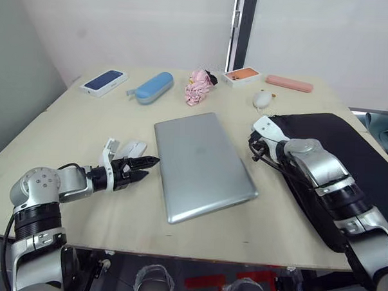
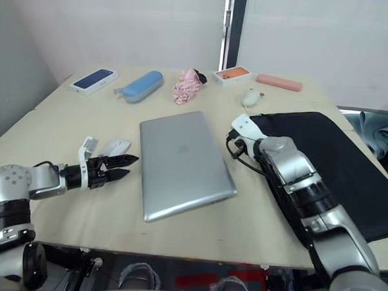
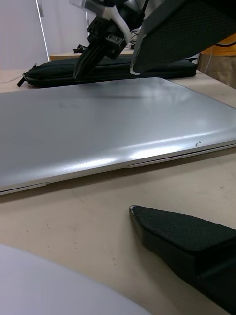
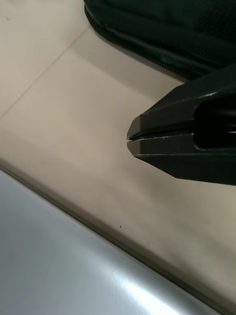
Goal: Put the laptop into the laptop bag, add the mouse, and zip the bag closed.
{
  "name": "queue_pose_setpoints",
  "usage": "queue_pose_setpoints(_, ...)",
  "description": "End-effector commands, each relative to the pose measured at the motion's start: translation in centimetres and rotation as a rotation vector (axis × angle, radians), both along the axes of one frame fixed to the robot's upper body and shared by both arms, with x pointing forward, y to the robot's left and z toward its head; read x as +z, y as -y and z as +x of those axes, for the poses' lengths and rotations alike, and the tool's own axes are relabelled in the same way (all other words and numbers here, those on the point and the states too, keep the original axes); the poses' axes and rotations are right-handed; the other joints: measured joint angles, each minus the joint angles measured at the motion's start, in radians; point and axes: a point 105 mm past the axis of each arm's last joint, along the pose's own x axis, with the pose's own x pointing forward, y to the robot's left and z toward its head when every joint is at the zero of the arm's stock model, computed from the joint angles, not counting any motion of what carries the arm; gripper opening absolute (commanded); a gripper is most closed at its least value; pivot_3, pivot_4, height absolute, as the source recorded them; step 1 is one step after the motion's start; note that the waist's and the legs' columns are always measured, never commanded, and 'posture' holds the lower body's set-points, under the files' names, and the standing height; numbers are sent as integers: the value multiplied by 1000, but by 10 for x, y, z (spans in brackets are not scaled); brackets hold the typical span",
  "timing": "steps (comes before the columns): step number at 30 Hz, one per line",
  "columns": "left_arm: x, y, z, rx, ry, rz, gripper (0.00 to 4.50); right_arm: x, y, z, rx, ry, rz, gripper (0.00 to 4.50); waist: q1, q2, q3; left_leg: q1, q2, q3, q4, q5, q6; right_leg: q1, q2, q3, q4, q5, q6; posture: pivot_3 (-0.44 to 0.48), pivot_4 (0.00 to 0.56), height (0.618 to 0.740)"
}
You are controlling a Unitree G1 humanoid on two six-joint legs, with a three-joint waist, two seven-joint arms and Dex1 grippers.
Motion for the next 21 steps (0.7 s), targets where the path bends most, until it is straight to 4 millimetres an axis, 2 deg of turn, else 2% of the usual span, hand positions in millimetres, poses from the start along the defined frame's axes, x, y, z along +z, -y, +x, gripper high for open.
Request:
queue_pose_setpoints(1, -6, 8, 7, -4, -37, 9, 4500, 5, -14, 6, 56, -15, 34, 38, -1, 0, 0, 0, 0, 0, 0, 0, 0, 0, 0, 0, 0, 0, 0, 0, 150, 740)
queue_pose_setpoints(7, -20, 16, 14, -1, -86, 10, 4500, -17, -44, -10, 182, -149, 100, 38, -2, 0, 0, 0, 0, -2, 0, 0, -1, 1, 0, -1, 1, 0, 0, 0, 150, 740)
queue_pose_setpoints(15, -39, 17, 14, 19, -146, -31, 4500, -23, -73, -14, 229, -183, 175, 38, -8, 1, -4, 8, 0, -2, -4, 0, -9, 7, 0, -2, 1, 0, -1, 0, 150, 740)
queue_pose_setpoints(21, -50, 29, 8, -15, -182, -64, 4500, -28, -79, -21, 236, -205, 216, 38, -16, 2, -15, 10, 0, -2, -13, 2, -10, 7, 0, -3, -3, 0, -3, 0, 150, 740)
